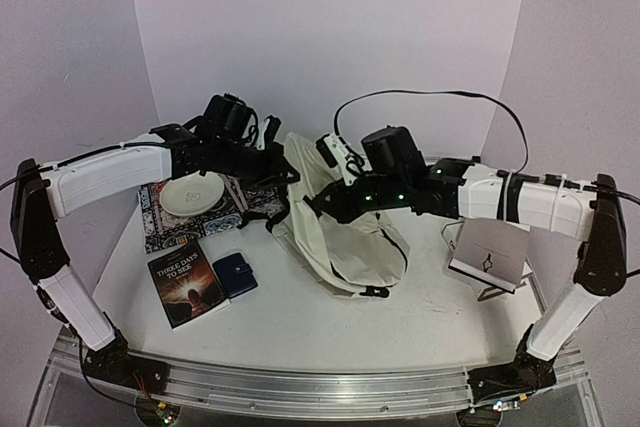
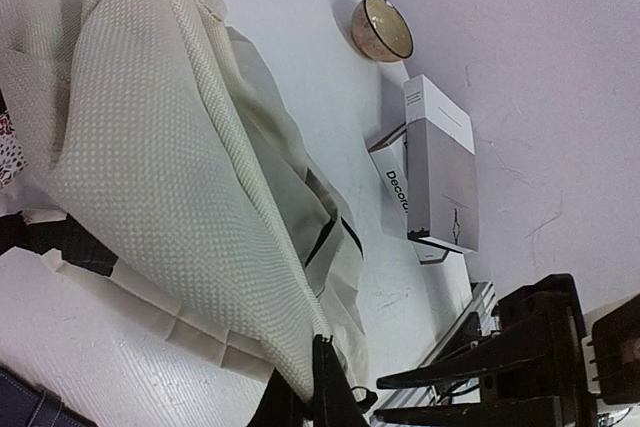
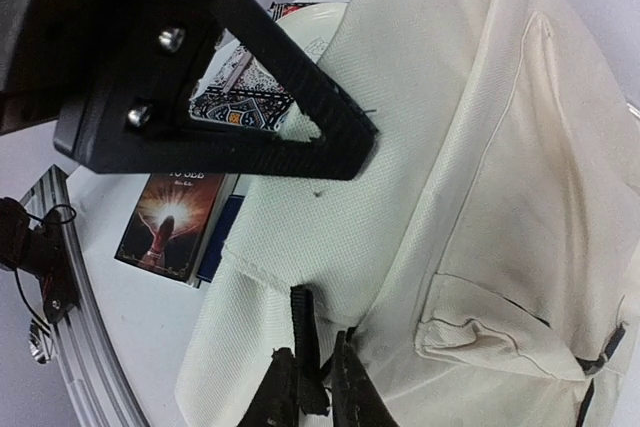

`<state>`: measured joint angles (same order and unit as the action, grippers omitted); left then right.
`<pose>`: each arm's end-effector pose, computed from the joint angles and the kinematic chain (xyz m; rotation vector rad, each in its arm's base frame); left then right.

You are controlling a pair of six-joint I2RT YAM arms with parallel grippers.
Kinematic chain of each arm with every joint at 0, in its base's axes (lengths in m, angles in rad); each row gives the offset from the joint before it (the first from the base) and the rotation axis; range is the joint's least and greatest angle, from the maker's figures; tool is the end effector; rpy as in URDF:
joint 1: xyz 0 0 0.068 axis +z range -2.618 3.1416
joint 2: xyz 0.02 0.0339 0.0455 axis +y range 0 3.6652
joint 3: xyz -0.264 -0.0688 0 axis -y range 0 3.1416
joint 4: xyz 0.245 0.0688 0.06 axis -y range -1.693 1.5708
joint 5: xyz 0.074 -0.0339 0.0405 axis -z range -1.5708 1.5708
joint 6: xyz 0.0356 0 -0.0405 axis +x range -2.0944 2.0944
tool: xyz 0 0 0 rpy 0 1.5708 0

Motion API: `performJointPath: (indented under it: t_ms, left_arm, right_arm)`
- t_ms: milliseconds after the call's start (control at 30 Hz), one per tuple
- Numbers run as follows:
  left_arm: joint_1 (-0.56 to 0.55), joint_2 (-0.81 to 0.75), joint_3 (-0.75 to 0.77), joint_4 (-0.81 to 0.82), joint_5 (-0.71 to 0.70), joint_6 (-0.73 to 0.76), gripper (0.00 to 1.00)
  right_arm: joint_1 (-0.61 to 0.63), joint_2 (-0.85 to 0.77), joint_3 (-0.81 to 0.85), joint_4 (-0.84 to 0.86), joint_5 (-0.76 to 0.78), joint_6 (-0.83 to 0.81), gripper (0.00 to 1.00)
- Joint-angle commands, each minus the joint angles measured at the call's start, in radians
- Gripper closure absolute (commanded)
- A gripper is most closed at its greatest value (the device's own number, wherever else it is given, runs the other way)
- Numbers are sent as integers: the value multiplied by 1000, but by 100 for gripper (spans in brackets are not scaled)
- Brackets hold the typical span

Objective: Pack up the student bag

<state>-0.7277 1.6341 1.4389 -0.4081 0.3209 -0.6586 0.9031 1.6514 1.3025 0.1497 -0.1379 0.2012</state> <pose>0.2744 -0.2594 0.3272 0.2825 2.3553 -1.0878 0.2433 0.3164 0.3276 -0.7378 1.7097 0.9073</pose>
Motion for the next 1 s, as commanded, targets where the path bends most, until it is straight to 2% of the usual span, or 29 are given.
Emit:
performJointPath:
  t_ms: [0, 167, 233, 333, 633, 733, 867, 967]
  left_arm:
    - [-3, -42, 5, 73, -17, 14, 100]
    - [-2, -39, 17, 72, -11, 13, 100]
    - [-2, -39, 21, 72, -2, 13, 100]
    - [-3, -37, 21, 72, 5, 9, 100]
    - [-3, -38, 23, 73, 20, 5, 100]
    - [-3, -41, 22, 73, 21, 4, 100]
    - [-3, -45, 17, 73, 16, 8, 100]
    - [-3, -49, 15, 73, 6, 12, 100]
  right_arm:
    - [1, -87, -31, 4, 29, -2, 97]
    - [1, -92, -50, 1, 20, 4, 100]
    - [1, -78, -39, 1, -4, 3, 93]
    - [1, -48, -3, 1, -54, 3, 89]
    - [1, 47, 81, 1, -77, -9, 87]
    - [1, 70, 94, 1, -80, -10, 89]
    - [2, 75, 98, 0, -84, -6, 99]
    - [2, 64, 82, -1, -83, -5, 100]
